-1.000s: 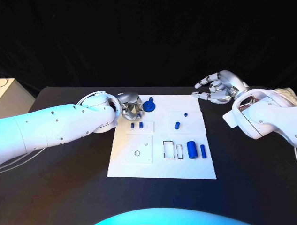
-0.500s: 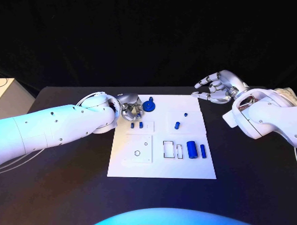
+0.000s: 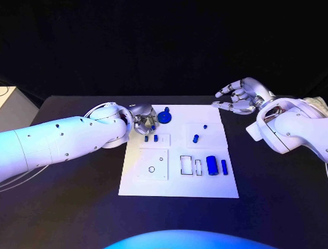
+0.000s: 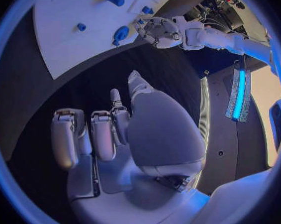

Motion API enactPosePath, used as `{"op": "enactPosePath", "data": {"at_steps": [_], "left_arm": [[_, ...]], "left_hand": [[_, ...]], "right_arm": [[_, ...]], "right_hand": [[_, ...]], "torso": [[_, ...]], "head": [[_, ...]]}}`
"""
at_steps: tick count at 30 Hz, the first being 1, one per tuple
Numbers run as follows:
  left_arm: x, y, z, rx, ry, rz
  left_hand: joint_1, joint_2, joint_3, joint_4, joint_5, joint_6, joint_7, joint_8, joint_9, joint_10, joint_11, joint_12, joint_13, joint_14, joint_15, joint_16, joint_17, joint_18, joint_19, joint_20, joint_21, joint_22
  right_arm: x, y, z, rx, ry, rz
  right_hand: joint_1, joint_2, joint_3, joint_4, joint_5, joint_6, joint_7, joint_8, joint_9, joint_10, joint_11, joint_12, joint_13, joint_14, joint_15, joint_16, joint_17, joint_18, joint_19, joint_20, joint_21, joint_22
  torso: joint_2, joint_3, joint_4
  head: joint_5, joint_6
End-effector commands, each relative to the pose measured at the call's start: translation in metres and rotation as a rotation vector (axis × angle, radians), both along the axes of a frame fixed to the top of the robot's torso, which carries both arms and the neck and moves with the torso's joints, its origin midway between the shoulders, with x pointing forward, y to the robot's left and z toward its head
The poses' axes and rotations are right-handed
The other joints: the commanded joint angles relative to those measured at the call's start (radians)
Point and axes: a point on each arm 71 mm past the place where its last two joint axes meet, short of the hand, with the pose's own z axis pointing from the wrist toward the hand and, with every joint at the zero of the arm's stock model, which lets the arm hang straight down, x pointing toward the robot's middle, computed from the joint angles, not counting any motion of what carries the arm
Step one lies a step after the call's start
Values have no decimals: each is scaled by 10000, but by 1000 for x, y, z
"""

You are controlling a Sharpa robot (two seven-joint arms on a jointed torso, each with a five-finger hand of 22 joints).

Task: Assemble the parts on the task board

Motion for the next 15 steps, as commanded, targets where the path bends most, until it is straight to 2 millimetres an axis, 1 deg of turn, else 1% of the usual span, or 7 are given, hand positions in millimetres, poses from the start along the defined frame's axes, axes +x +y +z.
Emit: {"op": "enactPosePath", "data": {"at_steps": [1, 6, 10, 15], "left_arm": [[-1, -1, 0, -49, 57, -69], [-1, -1, 1, -134, -47, -37], [-1, -1, 2, -194, -96, -29], [-2, 1, 1, -153, -14, -45]], "left_hand": [[-90, -52, 4, 46, 8, -101, -24, -72, -20, -100, 21, -87, -17, -87, -5, -56, -33, -38, -94, 27, -62, -26], [-126, -85, -49, 52, 4, -159, -50, -118, -29, -296, 79, -171, -48, -178, 46, -77, -164, -21, -167, 77, -151, -111], [-138, -100, -115, 50, 3, -229, -91, -166, -40, -462, 122, -207, -64, -245, 87, -89, -261, -4, -232, 117, -233, -189], [-123, -87, -398, 47, 10, -371, -154, -264, -60, -901, 210, -240, -84, -415, 183, -106, -505, 86, -582, 199, -610, -559]], "right_arm": [[-1, 1, 0, -56, -87, 132], [-1, 1, 0, -56, -90, 122], [0, 1, 0, -56, -91, 119], [0, 0, 0, -61, -97, 96]], "right_hand": [[-82, 34, 48, -14, 48, -46, -15, 51, -12, 26, -50, 4, 1091, 695, -54, -24, 1180, 119, 540, -56, -31, 1910], [-82, 34, 48, -14, 48, -46, -15, 51, -12, 26, -50, 4, 1091, 695, -54, -24, 1180, 119, 540, -56, -31, 1910], [-82, 34, 48, -14, 48, -46, -15, 51, -12, 26, -50, 4, 1091, 695, -54, -24, 1180, 119, 540, -56, -31, 1910], [-82, 34, 48, -14, 48, -46, -15, 51, -12, 26, -50, 4, 1091, 695, -54, -24, 1180, 119, 540, -56, -31, 1910]], "torso": [[2, -1, 7], [6, -9, 4], [1, -5, 1], [-3, -4, 3]], "head": [[-4, 0], [-2, 6], [0, 6], [-4, -7]]}}
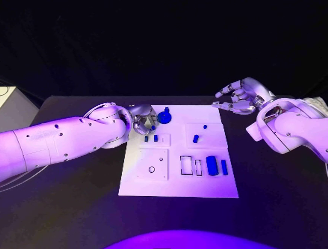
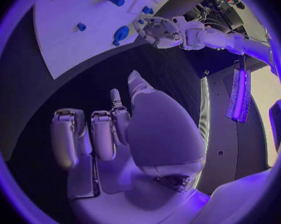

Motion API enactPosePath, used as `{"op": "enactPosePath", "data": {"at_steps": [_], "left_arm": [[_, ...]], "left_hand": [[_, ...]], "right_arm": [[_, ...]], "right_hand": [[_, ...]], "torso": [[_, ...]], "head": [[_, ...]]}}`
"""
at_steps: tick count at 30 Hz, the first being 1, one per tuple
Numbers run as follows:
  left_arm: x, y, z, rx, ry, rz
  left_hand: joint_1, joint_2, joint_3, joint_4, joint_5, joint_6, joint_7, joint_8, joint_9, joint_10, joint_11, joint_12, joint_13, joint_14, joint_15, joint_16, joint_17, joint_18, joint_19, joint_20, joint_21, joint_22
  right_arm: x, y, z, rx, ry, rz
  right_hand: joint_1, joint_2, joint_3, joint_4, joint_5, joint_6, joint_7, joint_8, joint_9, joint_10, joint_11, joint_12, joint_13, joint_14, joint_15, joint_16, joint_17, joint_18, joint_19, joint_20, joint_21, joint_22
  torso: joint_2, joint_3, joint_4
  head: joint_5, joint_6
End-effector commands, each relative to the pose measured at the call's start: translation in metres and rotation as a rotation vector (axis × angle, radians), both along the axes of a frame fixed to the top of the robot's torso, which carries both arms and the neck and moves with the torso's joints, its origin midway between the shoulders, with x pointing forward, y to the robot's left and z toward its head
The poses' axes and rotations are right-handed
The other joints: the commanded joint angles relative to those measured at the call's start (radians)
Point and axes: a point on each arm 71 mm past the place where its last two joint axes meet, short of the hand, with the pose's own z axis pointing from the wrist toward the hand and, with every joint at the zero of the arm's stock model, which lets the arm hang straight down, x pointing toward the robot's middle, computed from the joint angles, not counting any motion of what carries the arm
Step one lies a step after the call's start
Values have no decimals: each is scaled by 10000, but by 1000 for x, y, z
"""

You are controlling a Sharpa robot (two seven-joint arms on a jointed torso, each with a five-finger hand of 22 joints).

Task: Assemble the parts on the task board

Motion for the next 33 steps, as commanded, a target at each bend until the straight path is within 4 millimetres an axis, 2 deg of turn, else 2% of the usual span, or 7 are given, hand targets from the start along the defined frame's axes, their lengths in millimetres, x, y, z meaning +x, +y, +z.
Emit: {"op": "enactPosePath", "data": {"at_steps": [1, 9, 16, 21, 24, 25, 33], "left_arm": [[-1, 0, 1, -95, 23, -82], [-3, 9, 4, -28, 67, 11], [-2, 26, 11, 60, 123, 306], [1, 42, 20, -475, -241, 681], [3, 52, 29, -2002, -578, 883], [4, 55, 33, -2627, -618, 922], [0, 91, 46, -7394, 98, 1977]], "left_hand": [[-37, 13, -341, 33, 16, -232, -79, -143, -38, -375, 65, 3, -9, -204, 52, -61, -219, 111, -232, 62, -282, -260], [812, 472, -2503, 660, 108, -675, -322, -410, -245, -1734, 285, 600, -21, -774, 257, 7, -1110, 243, -676, 253, -1147, -1105], [1363, 558, -3243, 1276, 127, -753, -357, -439, -331, -2086, 324, 1006, -26, -884, 289, 76, -1354, 241, -628, 293, -1274, -1244], [1551, 640, -3204, 1567, 116, -504, -162, -308, -326, -1808, 232, 1448, 41, -822, 216, 149, -1361, 246, -577, 241, -1268, -1270], [1561, 673, -2512, 1757, 130, 139, 333, 92, -285, -1086, -37, 2189, 172, -1734, -16, -454, -3017, 256, -528, 19, -1200, -1245], [1575, 680, -2248, 1752, 129, 308, 449, 223, -266, -961, -92, 2305, 176, -1779, -92, -598, -3115, 248, -564, -33, -1205, -1240], [1349, 761, -1027, 1359, 102, 748, 402, 840, -147, 113, -361, 3251, 424, -1772, -363, -1744, -3718, 244, -797, -299, -1402, -1321]], "right_arm": [[0, 0, 0, -60, -98, 99], [2, -4, 0, -90, -129, -24], [4, -8, 0, -123, -168, -148], [7, -14, 0, -160, -261, -265], [11, -18, 0, -254, -329, -284], [12, -19, -1, -360, -352, -233], [20, -14, -15, -2616, -692, 970]], "right_hand": [[-82, 33, 48, -14, 48, -46, -15, 51, -12, 26, -50, 4, 1092, 695, -54, -24, 1180, 118, 540, -56, -31, 1912], [-86, 16, 61, -22, 47, -75, -20, 93, -22, -18, -56, -56, 1035, 694, -63, -48, 1161, 127, 534, -69, -79, 1885], [-86, 7, 59, -23, 46, -80, -19, 93, -24, -44, -55, -85, 1009, 690, -63, -59, 1142, 132, 525, -69, -101, 1870], [-8, -51, 99, -27, 48, -116, -40, 153, -30, -1409, -87, -1931, -588, 651, -89, -157, 1022, 162, 470, -89, -247, 1780], [227, -135, 279, 2, 37, -127, -68, 260, -31, -3270, -100, -5353, -3518, 540, -142, -448, 643, 215, 363, -114, -510, 1626], [334, -170, 341, -30, 48, -124, -70, 281, -31, -3689, -125, -6203, -4249, 505, -128, -539, 518, 241, 316, -127, -620, 1559], [1226, -779, 1901, -53, 50, 107, -70, 286, -128, -3303, -23, -10721, -8568, 548, -64, -641, 477, 269, 303, -89, -806, 1504]], "torso": [[-6, 2, -1], [-16, -9, 14], [-15, 0, 7], [-23, -16, 20], [-13, -17, 2], [-11, -20, -2], [-8, -18, -25]], "head": [[-3, -7], [-22, -4], [-35, 20], [-64, 94], [-87, 138], [-110, 157], [-279, 361]]}}
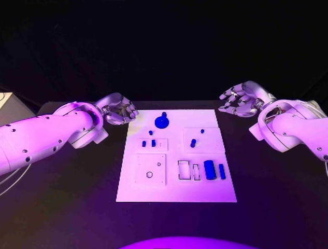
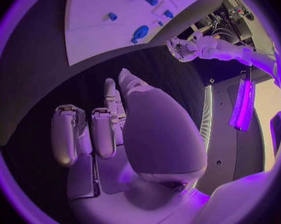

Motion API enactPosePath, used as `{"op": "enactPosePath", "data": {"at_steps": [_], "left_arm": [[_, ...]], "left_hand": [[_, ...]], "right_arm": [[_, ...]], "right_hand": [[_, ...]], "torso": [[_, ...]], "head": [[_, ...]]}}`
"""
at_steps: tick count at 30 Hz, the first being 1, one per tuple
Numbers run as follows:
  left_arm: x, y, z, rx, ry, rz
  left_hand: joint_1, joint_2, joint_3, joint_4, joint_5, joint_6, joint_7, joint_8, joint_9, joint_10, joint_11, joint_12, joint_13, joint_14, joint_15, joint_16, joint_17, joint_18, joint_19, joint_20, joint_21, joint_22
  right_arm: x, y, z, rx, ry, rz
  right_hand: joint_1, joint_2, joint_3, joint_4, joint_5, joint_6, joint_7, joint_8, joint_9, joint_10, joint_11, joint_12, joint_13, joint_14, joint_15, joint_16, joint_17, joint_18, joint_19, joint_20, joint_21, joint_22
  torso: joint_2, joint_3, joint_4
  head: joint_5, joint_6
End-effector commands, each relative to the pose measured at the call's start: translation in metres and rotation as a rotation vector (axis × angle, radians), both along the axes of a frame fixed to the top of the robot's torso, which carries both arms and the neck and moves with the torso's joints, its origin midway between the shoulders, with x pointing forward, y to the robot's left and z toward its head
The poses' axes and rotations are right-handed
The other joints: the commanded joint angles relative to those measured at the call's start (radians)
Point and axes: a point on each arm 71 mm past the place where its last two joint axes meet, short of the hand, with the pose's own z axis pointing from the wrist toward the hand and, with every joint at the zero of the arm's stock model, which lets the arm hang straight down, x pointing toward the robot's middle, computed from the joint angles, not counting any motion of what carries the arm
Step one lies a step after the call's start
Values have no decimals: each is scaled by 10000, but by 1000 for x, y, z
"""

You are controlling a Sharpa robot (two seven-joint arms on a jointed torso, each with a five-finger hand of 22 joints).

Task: Assemble the parts on the task board

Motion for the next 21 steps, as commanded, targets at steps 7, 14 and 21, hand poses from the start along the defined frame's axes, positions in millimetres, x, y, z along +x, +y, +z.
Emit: {"op": "enactPosePath", "data": {"at_steps": [7, 14, 21], "left_arm": [[-16, 28, 17, -6414, 833, 831], [-29, 29, 22, -7574, 1173, 418], [-36, 25, 25, -7880, 1230, 157]], "left_hand": [[-530, -39, 103, -344, -36, 231, -149, 406, 197, 381, -192, 740, 359, 216, -155, -255, -62, 125, 43, -171, -104, -65], [-765, -47, 1, -535, -41, 517, -345, 774, 414, 427, -340, 1007, 529, 152, -251, -351, -20, 125, 68, -233, -303, -193], [-786, -64, -2, -574, -40, 490, -352, 789, 437, 373, -338, 981, 526, 114, -252, -383, -18, 120, 56, -244, -330, -205]], "right_arm": [[0, 24, -29, -3833, -510, 2026], [0, 46, -48, -5187, -485, 2563], [-2, 64, -57, -5798, -511, 2707]], "right_hand": [[-78, -492, 957, -136, 44, 293, -16, -101, -52, 264, 119, -1619, -1754, 530, 80, -53, 399, 145, 262, 32, -208, 1423], [-294, -562, 1373, -246, 47, 637, -274, -44, 35, 684, -93, -2070, -2392, 455, -69, -428, -145, 164, 262, -158, -296, 1389], [-452, -607, 1536, -301, 44, 724, -251, -75, 76, 881, -88, -2288, -2653, 474, -67, -487, -235, 153, 290, -187, -280, 1408]], "torso": [[40, 18, 37], [16, 21, 7], [18, 2, 38]], "head": [[-258, 205], [-233, 214], [-287, 179]]}}
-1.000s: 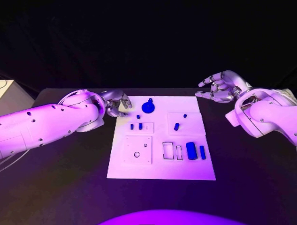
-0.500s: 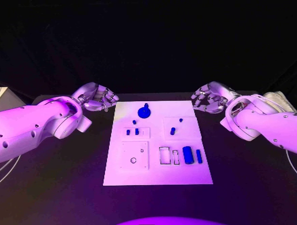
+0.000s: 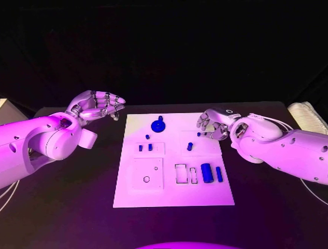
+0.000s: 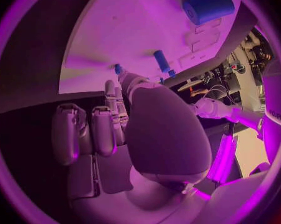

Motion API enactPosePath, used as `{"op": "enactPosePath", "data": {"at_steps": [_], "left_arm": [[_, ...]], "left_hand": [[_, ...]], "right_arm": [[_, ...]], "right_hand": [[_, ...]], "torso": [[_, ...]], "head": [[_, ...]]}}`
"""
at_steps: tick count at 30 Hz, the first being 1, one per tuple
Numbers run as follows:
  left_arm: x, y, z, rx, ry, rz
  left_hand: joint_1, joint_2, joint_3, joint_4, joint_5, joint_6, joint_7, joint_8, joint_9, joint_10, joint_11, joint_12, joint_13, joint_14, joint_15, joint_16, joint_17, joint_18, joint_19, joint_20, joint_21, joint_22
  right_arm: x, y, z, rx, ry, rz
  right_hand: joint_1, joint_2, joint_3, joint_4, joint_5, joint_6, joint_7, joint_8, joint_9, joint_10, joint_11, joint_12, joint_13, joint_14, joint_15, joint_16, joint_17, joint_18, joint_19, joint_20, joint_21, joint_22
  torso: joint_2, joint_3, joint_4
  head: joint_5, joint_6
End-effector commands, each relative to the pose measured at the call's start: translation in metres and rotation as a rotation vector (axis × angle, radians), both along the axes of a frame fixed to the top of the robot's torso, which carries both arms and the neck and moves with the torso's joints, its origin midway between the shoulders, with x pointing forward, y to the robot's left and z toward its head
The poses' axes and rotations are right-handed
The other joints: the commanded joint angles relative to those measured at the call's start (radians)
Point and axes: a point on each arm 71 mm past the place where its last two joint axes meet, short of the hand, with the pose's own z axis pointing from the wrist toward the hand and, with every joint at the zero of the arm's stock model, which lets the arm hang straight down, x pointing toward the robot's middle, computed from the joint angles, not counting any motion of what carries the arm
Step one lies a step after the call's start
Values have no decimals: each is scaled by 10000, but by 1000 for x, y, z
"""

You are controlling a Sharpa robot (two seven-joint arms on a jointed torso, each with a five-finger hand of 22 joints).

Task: Assemble the parts on the task board

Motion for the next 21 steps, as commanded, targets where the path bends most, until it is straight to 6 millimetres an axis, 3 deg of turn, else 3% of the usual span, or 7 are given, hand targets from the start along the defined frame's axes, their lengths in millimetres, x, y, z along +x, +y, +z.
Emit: {"op": "enactPosePath", "data": {"at_steps": [1, 8, 17, 21], "left_arm": [[-3, -4, 4, -892, -128, -340], [-5, -6, 5, -932, -130, -356], [-7, -8, 5, -942, -75, -396], [-7, -6, 5, -908, -28, -341]], "left_hand": [[-84, -2, 4, -80, -40, 22, -10, 40, 11, -26, -23, 4, 5, 8, -41, -66, 11, 140, -4, -54, -60, -10], [-104, -20, -4, -110, -46, -20, 3, 31, 18, -17, -20, 11, 14, -9, -43, -82, 16, 139, -8, -61, -78, -18], [-132, -30, -10, -118, -49, -59, 20, 19, 21, -34, -7, 3, 15, -14, -36, -90, 21, 136, -8, -63, -90, -24], [-169, -37, -12, -131, -49, -131, 47, -7, 23, -63, 13, -11, 16, -18, -23, -99, 29, 132, -5, -60, -112, -36]], "right_arm": [[-1, 5, -5, -1186, -119, 90], [-1, 12, -7, -1425, -232, 74], [1, 17, -9, -1623, -392, -76], [0, 18, -13, -1723, -250, -27]], "right_hand": [[-129, -40, 66, -14, 45, 65, 0, -25, 23, 92, 5, -89, -59, 477, -66, -40, -18, 152, 293, -79, -5, 1413], [-312, -79, 139, -26, 43, 143, -7, -49, 52, 168, 0, -280, -248, 491, -83, -58, -61, 154, 303, -88, -18, 1413], [-378, -30, 209, -38, 46, 180, 5, -63, 66, 221, 5, -361, -332, 495, -79, -64, -76, 153, 308, -93, -19, 1416], [-320, 141, 581, -242, 50, 392, -25, -26, 134, 548, -24, -459, -488, 505, -87, -57, -86, 145, 330, -102, 7, 1444]], "torso": [[-3, -18, 12], [6, -3, -30], [11, 5, 13], [1, 7, 2]], "head": [[-47, -28], [-26, -28], [-55, -60], [-23, -109]]}}
